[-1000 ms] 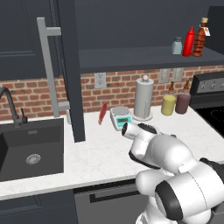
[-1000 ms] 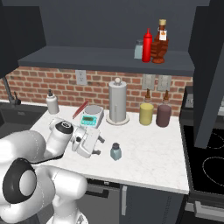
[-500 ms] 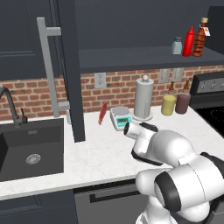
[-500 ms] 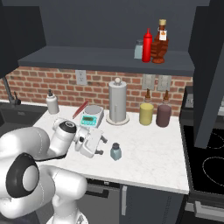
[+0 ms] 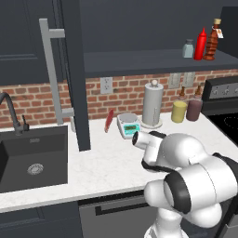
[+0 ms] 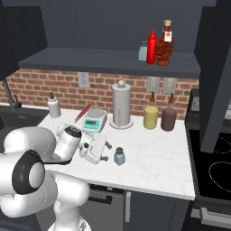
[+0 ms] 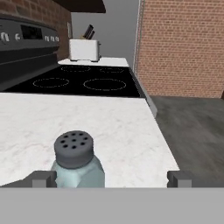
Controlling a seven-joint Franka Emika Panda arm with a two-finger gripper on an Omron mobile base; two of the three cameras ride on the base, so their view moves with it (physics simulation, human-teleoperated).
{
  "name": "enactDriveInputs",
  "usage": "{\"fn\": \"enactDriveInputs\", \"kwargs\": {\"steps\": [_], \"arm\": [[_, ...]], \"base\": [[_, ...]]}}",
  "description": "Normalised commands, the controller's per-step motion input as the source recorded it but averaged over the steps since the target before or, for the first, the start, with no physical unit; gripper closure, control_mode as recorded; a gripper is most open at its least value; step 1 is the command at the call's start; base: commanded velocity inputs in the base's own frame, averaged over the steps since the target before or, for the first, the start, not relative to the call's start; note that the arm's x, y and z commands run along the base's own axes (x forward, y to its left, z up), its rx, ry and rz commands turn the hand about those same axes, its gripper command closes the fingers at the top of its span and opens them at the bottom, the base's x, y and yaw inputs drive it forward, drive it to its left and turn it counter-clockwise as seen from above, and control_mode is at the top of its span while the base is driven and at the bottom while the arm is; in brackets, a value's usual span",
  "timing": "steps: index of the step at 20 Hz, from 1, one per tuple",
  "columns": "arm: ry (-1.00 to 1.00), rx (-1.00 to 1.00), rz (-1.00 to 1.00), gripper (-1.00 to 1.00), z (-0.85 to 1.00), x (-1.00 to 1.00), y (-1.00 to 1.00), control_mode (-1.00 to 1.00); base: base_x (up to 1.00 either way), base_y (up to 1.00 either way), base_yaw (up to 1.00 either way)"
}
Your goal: Put the shaker and condiment bottle from the counter next to their counterparts in the cabinet.
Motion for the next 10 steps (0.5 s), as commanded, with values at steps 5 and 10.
{"fn": "enactDriveInputs", "kwargs": {"steps": [5,10], "arm": [[0.00,0.00,0.00,-1.00,-0.12,0.25,0.00,-1.00],[0.00,0.00,0.00,-1.00,-0.12,0.18,-0.02,-1.00]], "base": [[0.00,0.00,0.00],[0.00,0.00,0.00]]}}
